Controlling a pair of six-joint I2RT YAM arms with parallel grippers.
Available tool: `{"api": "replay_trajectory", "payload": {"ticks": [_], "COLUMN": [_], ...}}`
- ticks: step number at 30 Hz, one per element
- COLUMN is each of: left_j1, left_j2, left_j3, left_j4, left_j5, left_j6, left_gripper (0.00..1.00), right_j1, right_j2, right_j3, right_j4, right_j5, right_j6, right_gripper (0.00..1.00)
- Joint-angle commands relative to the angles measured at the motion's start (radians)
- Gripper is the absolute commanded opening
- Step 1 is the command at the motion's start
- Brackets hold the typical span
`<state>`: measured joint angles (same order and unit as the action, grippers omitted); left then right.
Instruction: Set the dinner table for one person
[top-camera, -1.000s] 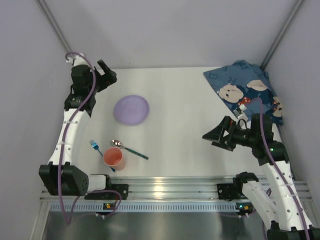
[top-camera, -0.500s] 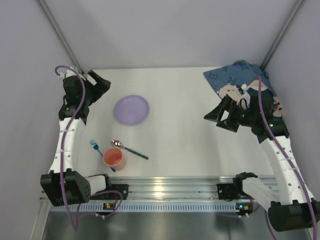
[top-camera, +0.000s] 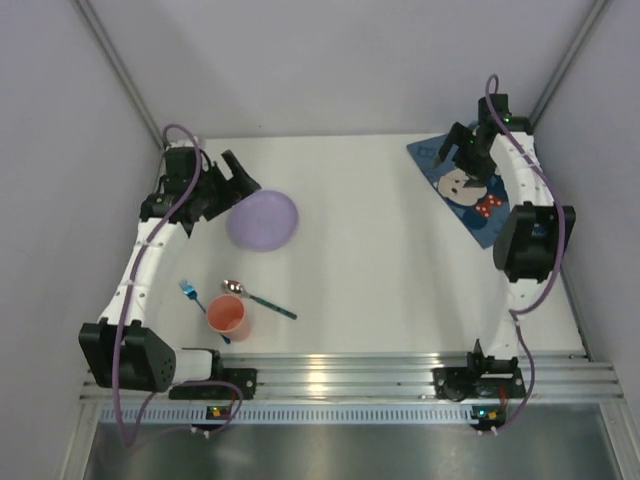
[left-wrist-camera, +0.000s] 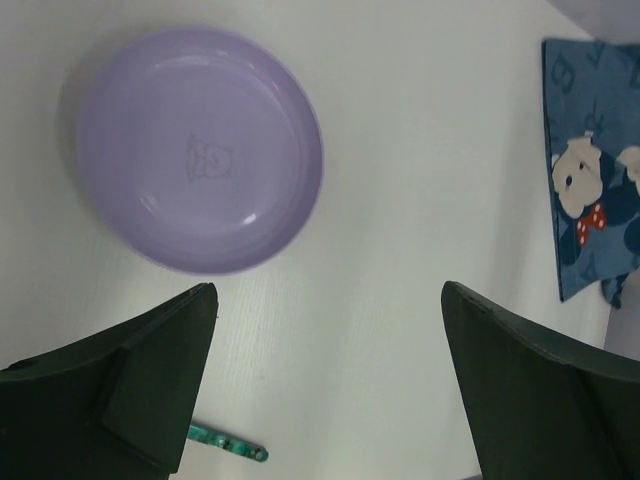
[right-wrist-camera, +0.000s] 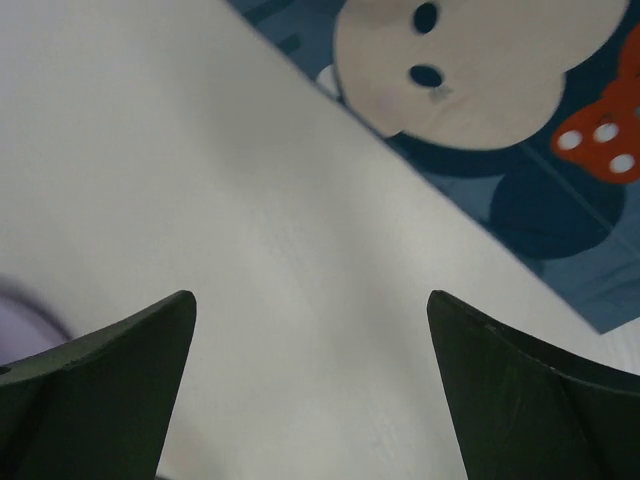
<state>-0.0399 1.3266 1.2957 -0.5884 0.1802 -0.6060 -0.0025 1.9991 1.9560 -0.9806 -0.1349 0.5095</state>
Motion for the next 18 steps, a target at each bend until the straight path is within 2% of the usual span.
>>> {"api": "replay_trajectory", "payload": {"ticks": [1,5,8,15,16,17,18], "left_j1": [-0.101,-0.175,-0.178,-0.178,-0.178,-0.178,-0.178], "left_j2": [-0.069,-0.096,-0.119,-0.124,-0.122,-0.122,-0.121], "left_j3": [-0.038,-0.059,-0.067,-0.075,-0.076,-0.078,-0.079], "left_j4": [-0.047,-0.06,-0.065,-0.091,-0.094,-0.093,-0.091], "left_j5": [-0.047,-0.068,-0.061,-0.087,-0.088,-0.088,-0.09], "left_j6": [0.014,0.012,0.023,0.058,0.06,0.06,0.06], "left_gripper": [0.99,0.99,0.99,0.99,0.99,0.99,0.99], "right_j1": [-0.083,-0.088,-0.096,-0.097,-0.091,-0.088,-0.083], "right_j2": [0.152,0.279,0.317,0.36,0.365,0.369,0.371], "right_j3": [0.174,0.242,0.189,0.06,0.046,0.018,0.006], "right_j4": [-0.168,-0.196,-0.188,-0.116,-0.11,-0.101,-0.086], "right_j5": [0.162,0.234,0.31,0.298,0.291,0.284,0.27], "right_j6": [-0.045,-0.091,-0.089,-0.071,-0.071,-0.068,-0.068], "right_gripper": [1.0,1.0,1.0,0.98,0.96,0.84,0.77]}}
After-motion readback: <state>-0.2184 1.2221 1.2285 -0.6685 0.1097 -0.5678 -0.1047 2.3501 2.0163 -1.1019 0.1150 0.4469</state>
